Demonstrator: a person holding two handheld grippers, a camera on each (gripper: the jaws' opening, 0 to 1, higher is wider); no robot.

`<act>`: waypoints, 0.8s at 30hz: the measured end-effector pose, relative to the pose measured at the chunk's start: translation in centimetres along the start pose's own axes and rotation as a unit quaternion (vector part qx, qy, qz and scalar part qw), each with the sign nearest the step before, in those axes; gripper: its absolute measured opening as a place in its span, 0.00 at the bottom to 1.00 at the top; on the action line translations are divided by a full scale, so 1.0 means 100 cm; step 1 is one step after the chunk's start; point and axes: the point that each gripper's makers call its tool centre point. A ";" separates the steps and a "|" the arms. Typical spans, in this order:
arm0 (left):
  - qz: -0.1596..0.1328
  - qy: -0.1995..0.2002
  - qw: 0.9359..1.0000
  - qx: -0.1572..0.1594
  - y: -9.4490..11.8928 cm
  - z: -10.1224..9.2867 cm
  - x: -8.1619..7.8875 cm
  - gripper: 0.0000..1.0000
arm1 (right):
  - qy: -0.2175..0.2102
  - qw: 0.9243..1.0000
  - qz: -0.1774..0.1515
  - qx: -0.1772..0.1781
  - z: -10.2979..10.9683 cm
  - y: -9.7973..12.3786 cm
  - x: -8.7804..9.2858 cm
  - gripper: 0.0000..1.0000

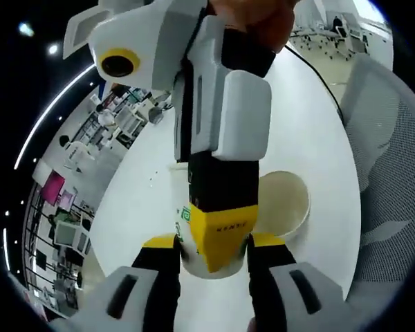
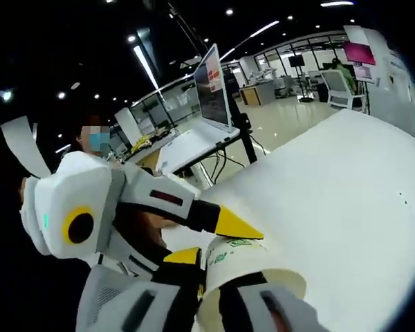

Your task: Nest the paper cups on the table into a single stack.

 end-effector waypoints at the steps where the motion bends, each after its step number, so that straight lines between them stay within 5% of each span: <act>1: -0.001 -0.001 1.000 -0.001 0.001 0.000 -0.002 0.36 | 0.001 1.000 0.005 -0.001 0.000 0.001 0.002 0.02; 7: -0.004 -0.002 1.000 -0.003 0.003 -0.001 -0.004 0.36 | 0.006 1.000 0.007 -0.001 0.003 0.004 0.002 0.00; 12: -0.008 0.054 0.999 0.002 0.005 0.002 -0.003 0.38 | 0.041 0.999 0.021 0.011 0.011 0.002 0.006 0.00; 24: -0.007 0.102 0.995 -0.007 0.015 0.002 0.012 0.43 | 0.068 0.996 0.023 0.043 -0.001 0.015 0.004 0.00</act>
Point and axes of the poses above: the point that each gripper's makers call its tool centre point, and the gripper's own axes: y roughly backward along the fingers, z roughly to its left, x roughly out of its underside, and after that the axes turned 12 degrees about y, right-handed
